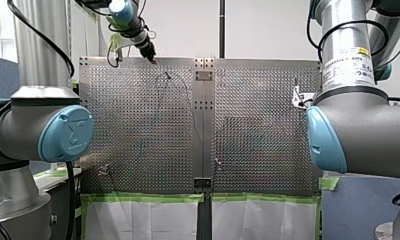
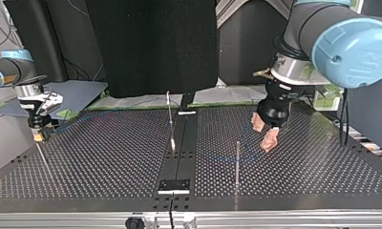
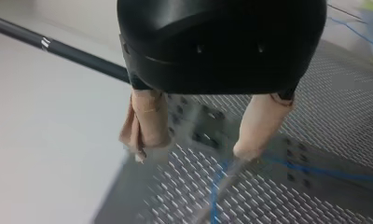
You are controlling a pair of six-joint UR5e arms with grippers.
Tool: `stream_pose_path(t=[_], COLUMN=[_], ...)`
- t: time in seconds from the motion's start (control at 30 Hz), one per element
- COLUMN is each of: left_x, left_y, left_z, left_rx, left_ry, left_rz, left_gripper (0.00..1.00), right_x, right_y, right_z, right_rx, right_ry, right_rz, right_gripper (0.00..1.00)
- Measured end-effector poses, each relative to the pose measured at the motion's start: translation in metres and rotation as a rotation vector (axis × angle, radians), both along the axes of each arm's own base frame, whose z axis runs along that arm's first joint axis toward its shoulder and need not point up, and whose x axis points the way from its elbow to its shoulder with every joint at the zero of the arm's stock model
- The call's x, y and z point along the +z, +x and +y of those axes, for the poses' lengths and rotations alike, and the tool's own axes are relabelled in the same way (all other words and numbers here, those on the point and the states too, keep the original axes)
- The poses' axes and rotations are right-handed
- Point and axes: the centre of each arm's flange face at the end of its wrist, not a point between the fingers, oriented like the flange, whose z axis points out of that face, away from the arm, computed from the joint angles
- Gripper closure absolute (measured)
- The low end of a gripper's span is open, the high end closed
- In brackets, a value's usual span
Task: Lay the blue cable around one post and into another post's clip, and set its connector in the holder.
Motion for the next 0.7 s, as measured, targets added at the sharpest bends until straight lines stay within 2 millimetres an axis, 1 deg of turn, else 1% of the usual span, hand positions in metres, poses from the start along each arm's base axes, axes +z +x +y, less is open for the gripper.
stream_pose_path(t=[0.13,0.27,0.4,0.7], left_x=[-0.008,-0.012,-0.013,-0.014], left_y=[0.000,-0.004,-0.008,-0.009], left_z=[0.004,0.007,0.008,0.009], left_rx=[0.012,0.008,-0.002,-0.027], left_ry=[0.056,0.112,0.155,0.235], left_rz=[0.046,0.090,0.114,0.112], left_gripper=[0.00,0.00,0.00,0.00], right_x=[0.000,0.000,0.000,0.000], right_y=[0.000,0.000,0.000,0.000], right_z=[0.000,0.000,0.000,0.000], right_rx=[0.000,0.000,0.000,0.000], right_ry=[0.000,0.000,0.000,0.000], right_rz=[0.000,0.000,0.000,0.000], right_gripper=[0.00,0.00,0.00,0.00])
